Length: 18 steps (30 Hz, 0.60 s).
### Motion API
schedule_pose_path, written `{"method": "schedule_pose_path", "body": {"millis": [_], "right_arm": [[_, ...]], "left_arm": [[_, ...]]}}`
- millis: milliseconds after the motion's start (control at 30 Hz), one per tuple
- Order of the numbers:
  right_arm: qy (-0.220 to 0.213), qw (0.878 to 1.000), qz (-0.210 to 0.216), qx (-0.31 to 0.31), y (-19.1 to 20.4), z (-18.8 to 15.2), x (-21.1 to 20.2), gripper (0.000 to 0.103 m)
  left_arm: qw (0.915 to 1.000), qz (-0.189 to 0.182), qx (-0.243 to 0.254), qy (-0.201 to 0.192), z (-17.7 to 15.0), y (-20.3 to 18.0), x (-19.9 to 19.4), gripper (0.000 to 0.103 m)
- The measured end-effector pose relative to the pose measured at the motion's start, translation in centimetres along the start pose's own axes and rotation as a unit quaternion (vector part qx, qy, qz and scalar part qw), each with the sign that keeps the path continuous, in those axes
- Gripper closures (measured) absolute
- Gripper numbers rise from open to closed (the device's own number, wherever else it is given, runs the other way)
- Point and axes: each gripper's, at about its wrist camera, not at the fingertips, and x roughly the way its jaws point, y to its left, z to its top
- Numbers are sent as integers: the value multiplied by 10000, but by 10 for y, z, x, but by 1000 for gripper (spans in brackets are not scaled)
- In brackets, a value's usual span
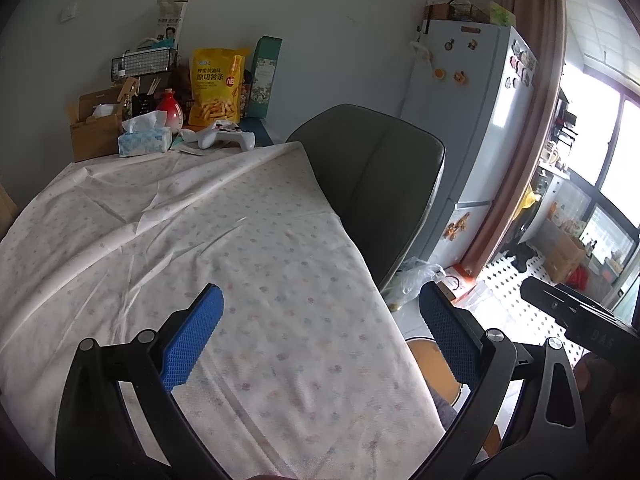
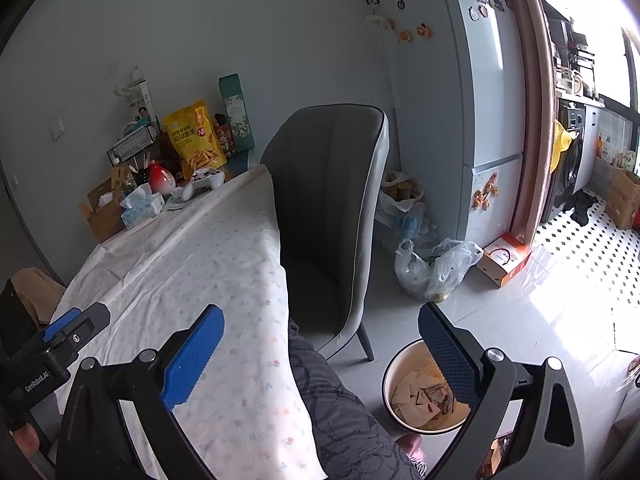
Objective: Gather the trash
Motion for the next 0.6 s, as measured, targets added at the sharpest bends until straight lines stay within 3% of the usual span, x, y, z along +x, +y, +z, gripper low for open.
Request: {"method": "schedule_pose_path", "body": {"millis": [600], "right_arm": [[64, 10000, 27, 33, -2, -2, 5, 8]], "left_arm": [[9994, -26, 155, 296, -5, -7, 11, 6]]}}
